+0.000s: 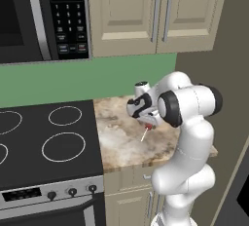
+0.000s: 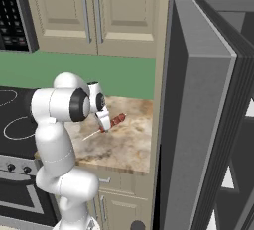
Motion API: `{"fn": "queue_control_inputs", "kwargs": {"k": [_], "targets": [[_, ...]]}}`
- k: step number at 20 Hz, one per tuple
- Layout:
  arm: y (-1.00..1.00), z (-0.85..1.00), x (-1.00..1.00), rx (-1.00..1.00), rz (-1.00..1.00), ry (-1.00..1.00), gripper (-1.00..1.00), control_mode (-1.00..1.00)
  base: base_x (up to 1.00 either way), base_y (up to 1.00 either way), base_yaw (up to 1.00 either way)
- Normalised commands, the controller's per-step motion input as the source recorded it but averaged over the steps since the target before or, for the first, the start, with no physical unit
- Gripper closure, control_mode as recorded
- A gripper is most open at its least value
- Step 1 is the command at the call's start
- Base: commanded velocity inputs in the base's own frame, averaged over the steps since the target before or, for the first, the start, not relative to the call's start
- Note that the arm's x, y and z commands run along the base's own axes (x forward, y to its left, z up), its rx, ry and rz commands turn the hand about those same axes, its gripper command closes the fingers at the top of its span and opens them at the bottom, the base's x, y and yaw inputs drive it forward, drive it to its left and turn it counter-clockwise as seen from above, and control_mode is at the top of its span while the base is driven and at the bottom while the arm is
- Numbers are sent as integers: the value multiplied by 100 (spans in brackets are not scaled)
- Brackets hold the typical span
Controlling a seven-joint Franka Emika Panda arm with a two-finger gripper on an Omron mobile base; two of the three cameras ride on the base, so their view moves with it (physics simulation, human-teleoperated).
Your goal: Store the kebab skewer in the freezer for long-term storage. Close the freezer door after placing the cooked food.
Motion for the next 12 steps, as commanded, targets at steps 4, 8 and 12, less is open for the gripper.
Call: {"fn": "queue_control_inputs", "kwargs": {"k": [4,8,12], "targets": [[-1,-39,14,0,0,0,-100,-100,0,0,0],[0,-28,6,0,0,0,-100,-100,0,0,0],[0,-22,0,1,0,0,-100,-100,0,0,0]]}}
